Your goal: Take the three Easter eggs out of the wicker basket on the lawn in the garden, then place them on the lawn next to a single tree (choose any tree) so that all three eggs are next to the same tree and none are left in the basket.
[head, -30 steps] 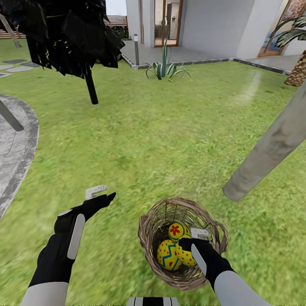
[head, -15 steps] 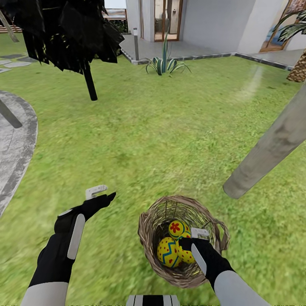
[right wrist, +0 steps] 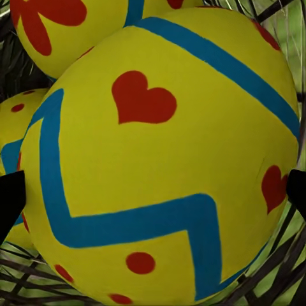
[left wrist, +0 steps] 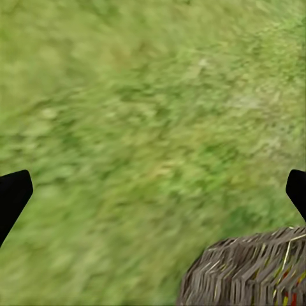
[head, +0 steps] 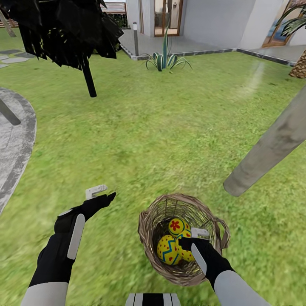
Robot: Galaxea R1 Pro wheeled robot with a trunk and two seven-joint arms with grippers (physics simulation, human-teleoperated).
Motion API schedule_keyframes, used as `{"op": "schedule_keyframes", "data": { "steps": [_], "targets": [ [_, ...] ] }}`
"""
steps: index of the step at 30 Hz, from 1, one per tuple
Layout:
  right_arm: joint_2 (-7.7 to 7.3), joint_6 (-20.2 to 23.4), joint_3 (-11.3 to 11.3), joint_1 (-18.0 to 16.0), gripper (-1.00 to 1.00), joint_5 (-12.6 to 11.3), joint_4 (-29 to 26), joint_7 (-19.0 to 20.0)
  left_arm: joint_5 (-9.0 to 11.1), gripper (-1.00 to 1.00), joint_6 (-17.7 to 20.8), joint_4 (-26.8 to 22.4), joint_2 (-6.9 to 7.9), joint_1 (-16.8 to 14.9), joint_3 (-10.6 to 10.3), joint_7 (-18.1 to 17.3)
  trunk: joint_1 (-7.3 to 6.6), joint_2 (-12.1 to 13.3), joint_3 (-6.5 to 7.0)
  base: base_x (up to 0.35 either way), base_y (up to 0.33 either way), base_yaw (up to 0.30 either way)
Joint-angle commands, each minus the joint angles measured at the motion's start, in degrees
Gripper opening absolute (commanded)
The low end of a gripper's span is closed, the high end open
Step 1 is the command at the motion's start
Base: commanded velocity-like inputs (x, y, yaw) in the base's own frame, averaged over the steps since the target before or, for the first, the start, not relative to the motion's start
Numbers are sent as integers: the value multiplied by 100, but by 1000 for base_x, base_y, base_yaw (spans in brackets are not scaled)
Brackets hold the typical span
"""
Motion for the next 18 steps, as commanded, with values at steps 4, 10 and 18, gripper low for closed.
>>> {"op": "schedule_keyframes", "data": {
  "steps": [4,10,18],
  "targets": [
    [-8,34,-21,5,100,18,-6,-50,11,100,35,-7,-6,-3,19,-28,0,-1,-7,0,0,0],
    [-9,49,-29,5,100,2,27,-50,11,100,37,-7,-6,-3,19,-28,0,-1,-7,0,0,0],
    [-9,51,-33,5,-100,-21,67,-50,11,100,37,-14,-6,-3,19,-28,0,-1,-7,0,0,0]
  ]
}}
